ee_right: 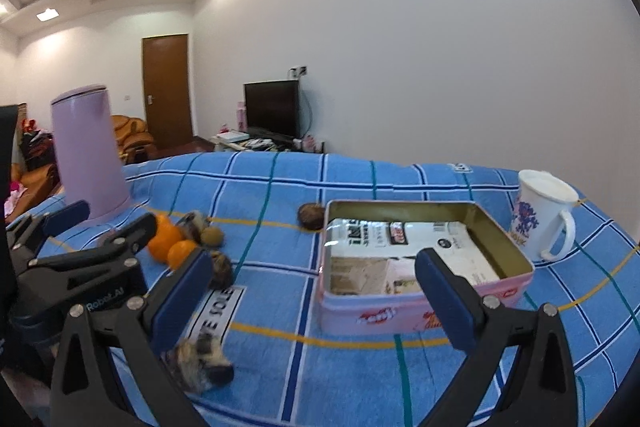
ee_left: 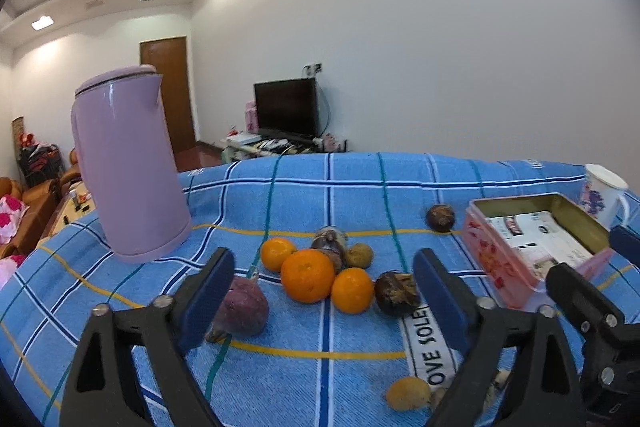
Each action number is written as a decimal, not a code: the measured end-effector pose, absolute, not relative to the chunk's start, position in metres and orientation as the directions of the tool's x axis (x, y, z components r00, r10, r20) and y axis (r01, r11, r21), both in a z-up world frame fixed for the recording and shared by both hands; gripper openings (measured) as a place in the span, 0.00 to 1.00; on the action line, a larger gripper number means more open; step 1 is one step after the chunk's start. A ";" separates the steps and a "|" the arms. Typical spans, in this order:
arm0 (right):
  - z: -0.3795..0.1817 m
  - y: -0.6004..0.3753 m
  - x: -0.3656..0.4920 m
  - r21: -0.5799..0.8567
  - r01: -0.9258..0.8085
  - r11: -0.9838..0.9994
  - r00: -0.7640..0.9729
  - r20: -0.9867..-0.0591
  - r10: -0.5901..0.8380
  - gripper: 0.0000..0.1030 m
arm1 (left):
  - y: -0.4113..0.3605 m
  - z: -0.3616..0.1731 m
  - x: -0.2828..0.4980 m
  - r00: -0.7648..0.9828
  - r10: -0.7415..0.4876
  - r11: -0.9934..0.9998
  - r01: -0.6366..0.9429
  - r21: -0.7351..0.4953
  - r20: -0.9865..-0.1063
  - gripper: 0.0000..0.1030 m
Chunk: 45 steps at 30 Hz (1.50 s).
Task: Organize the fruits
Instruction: 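Grasp the brown dried fruit near the printed label with the right tool, then carry the brown fruit over the pink tin while the left tool grasps a small yellow-brown fruit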
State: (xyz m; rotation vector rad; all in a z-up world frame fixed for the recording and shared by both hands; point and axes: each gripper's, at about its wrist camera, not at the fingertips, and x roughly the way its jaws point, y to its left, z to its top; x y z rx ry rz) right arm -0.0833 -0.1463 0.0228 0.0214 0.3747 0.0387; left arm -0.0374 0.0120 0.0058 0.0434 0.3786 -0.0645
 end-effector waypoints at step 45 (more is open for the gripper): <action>-0.013 -0.153 -0.084 0.210 -0.291 0.933 0.695 -0.625 0.357 0.45 | 0.017 -0.009 -0.064 0.748 -0.224 0.950 0.311 0.031 -0.625 0.96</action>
